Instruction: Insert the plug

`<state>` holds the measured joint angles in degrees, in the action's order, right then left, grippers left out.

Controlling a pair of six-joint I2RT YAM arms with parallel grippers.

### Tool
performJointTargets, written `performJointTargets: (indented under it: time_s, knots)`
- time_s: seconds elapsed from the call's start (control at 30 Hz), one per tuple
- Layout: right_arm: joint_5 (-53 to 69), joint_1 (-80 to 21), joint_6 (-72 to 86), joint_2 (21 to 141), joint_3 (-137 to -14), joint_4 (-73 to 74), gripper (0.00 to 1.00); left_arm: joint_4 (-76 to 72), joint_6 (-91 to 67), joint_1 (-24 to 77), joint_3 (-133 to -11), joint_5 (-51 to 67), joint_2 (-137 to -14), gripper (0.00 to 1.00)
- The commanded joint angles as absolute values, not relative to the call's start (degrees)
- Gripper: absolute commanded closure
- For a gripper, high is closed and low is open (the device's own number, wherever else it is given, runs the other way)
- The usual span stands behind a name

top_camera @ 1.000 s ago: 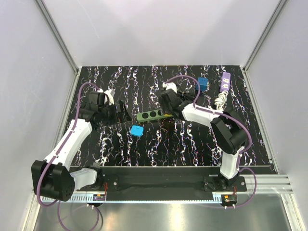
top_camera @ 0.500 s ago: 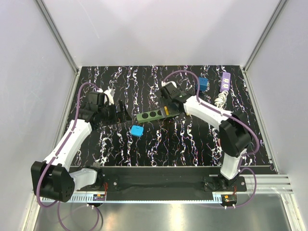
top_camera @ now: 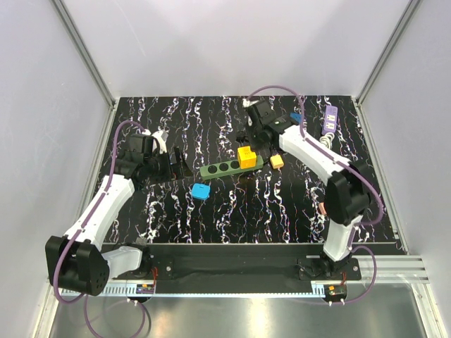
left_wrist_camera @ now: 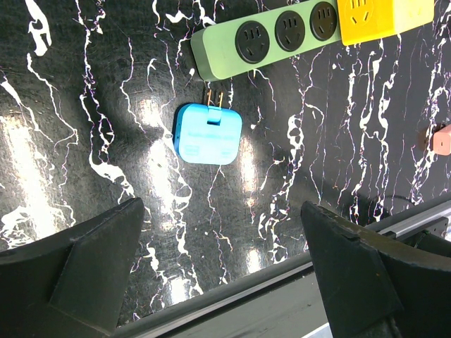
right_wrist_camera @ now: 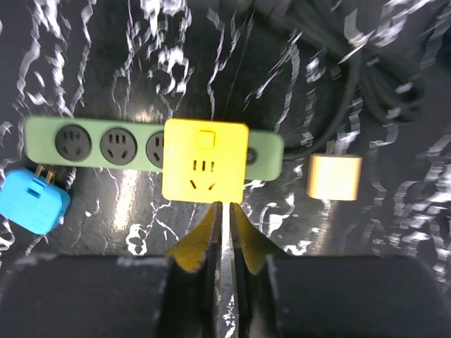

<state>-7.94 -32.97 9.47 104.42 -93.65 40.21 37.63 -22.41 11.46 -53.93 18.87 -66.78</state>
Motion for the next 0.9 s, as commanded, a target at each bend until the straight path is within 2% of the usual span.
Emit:
performJointTargets:
  time_s: [0.0,0.2,0.5,0.57,0.7,0.73,0.77,0.87]
  knots:
    - [-0.28,-33.22,9.75,108.8,-90.45,40.17,0.88,35.86,-21.53,11.69,-54.23,18.28,-65.21,0.01]
    - [-2.72,-33.22,9.05,109.52,-87.19,38.5,0.91,35.77,-21.27,11.69,-53.88,18.11,-64.77,0.01]
    - [-2.82,-33.22,6.76,106.35,-96.59,44.47,0.89,35.86,-21.36,11.69,-53.88,16.97,-66.01,0.01]
    - [-1.76,-33.14,8.34,104.77,-97.21,45.35,0.85,35.77,-21.79,11.69,-54.23,15.91,-66.97,0.01]
    - [-0.09,-33.4,12.21,99.51,-93.97,45.18,0.63,35.95,-21.54,12.21,-55.1,16.09,-70.3,0.01]
    - [1.48,-33.49,13.78,96.19,-90.56,43.61,0.56,36.3,-21.36,12.74,-55.72,14.08,-72.14,0.01]
    - [2.71,-33.57,14.41,94.24,-88.44,42.64,0.44,37.17,-21.27,14.4,-56.16,12.67,-73.12,0.01]
    - [4.74,-33.49,15.82,86.15,-80.18,38.07,0.27,38.49,-22.23,18.52,-57.39,9.32,-77.86,0.02]
